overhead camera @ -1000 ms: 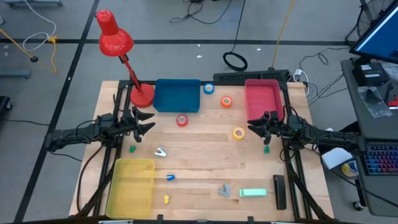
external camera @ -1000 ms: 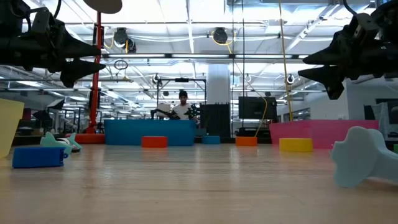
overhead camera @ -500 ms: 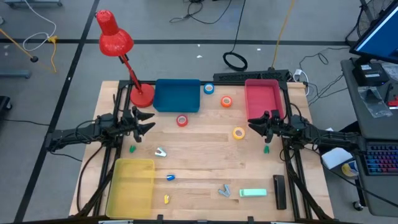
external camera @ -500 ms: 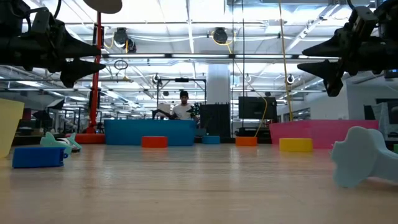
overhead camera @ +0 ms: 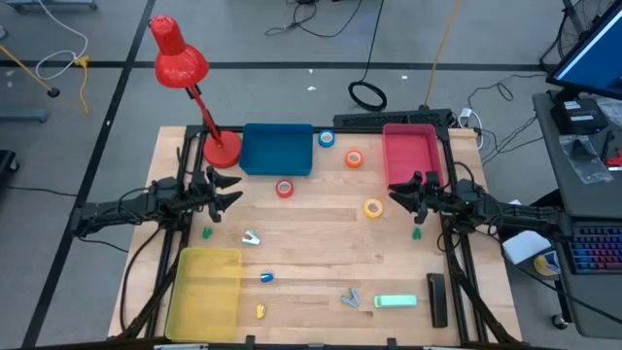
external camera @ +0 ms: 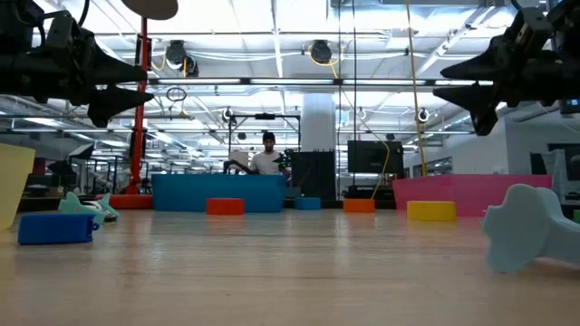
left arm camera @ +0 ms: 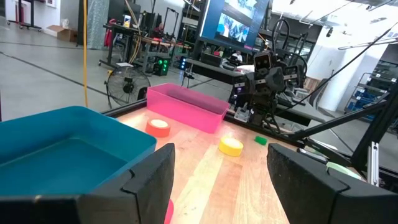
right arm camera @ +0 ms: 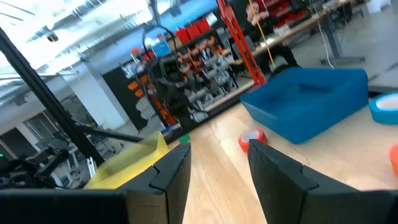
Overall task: Pick and place Stapler, Stapler remover, tape
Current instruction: Put the orange tape into the yellow bin
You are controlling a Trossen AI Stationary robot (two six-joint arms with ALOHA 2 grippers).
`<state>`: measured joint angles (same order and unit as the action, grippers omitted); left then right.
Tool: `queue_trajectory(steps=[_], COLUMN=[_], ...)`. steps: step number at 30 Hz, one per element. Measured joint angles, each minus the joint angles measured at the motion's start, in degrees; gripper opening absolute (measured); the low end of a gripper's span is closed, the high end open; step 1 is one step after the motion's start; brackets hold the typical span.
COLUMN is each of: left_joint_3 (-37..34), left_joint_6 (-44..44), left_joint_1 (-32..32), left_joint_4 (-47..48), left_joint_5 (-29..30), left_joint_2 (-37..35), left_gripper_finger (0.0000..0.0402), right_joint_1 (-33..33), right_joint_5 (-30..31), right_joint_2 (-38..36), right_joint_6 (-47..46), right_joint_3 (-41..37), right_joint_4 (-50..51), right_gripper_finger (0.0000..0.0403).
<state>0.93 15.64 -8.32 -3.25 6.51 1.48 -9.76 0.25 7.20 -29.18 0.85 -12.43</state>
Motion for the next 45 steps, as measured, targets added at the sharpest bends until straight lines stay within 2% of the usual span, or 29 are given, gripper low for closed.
queue_trajectory(steps=[5,21,25,30,36,41,45], left_joint_3=[0.00,0.02,0.01,0.02,0.00,0.00,0.00], left_joint_6=[0.00,0.02,-0.21,-0.33,-0.36,-0.31,-0.26], left_joint_1=[0.00,-0.02,0.01,-0.01,0.01,0.00,-0.02], left_joint_4=[-0.02,-0.02,-0.02,-0.03,-0.41,-1.69,-2.94], left_joint_5=[0.00,0.00,0.00,0.00,0.00,0.00,-0.04], left_joint_2=[0.00,0.00,-0.01,-0.01,0.01,-0.01,0.01], left_gripper_finger=[0.0255,0.0255,0.0255,0.0255,0.0255,0.0255,0.0255], right_joint_1=[0.00,0.00,0.00,0.01,0.00,-1.29,-4.97], right_joint_5=[-0.04,-0.02,0.12,1.64,4.89,10.03,10.22], right_joint_2=[0.00,0.31,2.92,11.29,27.04,41.39,51.73], right_joint_6=[0.07,3.65,7.21,14.60,21.47,23.01,22.97], right_joint_3=[0.00,0.15,3.62,12.24,23.89,35.82,44.88], right_joint_4=[-4.26,-6.83,-6.38,-5.97,-1.32,8.99,16.21], right_gripper_finger=[0.0155,0.0155,0.0155,0.0155,0.0155,0.0155,0.0155])
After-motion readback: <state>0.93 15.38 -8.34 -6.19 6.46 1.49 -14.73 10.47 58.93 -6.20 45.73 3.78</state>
